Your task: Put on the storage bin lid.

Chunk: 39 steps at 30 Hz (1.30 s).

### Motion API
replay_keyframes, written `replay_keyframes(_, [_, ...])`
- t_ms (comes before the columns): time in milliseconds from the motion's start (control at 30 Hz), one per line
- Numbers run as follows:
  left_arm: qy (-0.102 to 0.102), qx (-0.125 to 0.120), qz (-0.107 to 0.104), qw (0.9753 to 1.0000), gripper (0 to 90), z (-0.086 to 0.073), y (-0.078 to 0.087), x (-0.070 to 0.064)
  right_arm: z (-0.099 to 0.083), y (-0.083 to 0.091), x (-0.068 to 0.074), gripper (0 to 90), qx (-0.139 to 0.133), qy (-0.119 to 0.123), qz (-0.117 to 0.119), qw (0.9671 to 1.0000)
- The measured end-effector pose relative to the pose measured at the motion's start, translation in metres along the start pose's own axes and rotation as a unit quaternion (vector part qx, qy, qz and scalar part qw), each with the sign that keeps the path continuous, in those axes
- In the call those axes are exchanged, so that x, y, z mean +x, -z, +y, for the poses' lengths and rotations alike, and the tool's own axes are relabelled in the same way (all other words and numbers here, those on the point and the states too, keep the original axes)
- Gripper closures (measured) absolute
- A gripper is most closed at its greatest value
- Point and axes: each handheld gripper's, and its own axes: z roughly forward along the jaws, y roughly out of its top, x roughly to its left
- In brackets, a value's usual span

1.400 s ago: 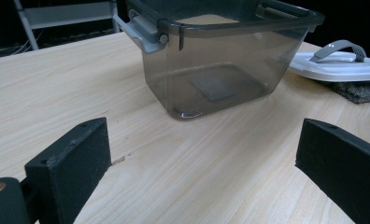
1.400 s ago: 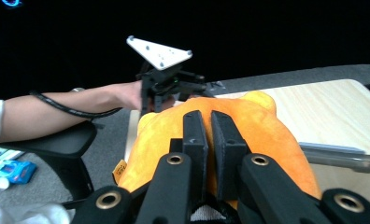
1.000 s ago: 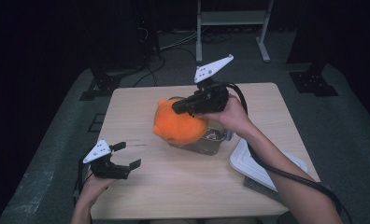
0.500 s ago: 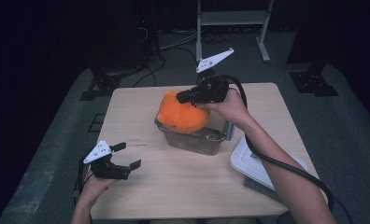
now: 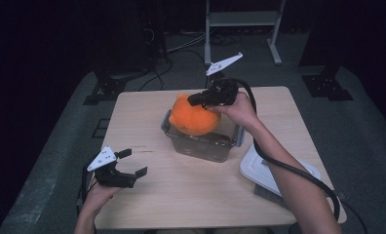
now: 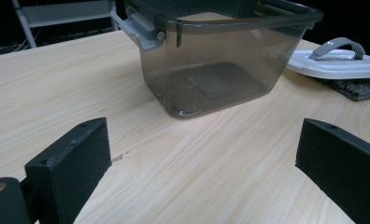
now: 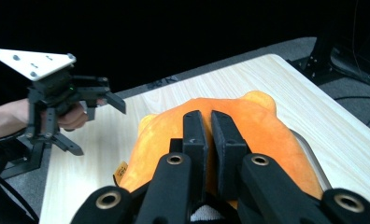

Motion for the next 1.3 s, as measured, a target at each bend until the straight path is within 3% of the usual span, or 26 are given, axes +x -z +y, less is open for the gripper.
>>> replay_keyframes(733, [-0.003, 0.002, -0.001, 1.0000, 2.7, 0.000, 0.000, -0.001, -0.027, -0.020, -0.026, 84.2, 0.014, -0.036, -0.026, 0.9989])
replay_keyframes(1300, [-0.002, 0.000, -0.001, 1.0000, 2.7, 0.001, 0.001, -0.001, -0.041, -0.031, -0.035, 84.0, 0.036, -0.052, -0.032, 0.9975])
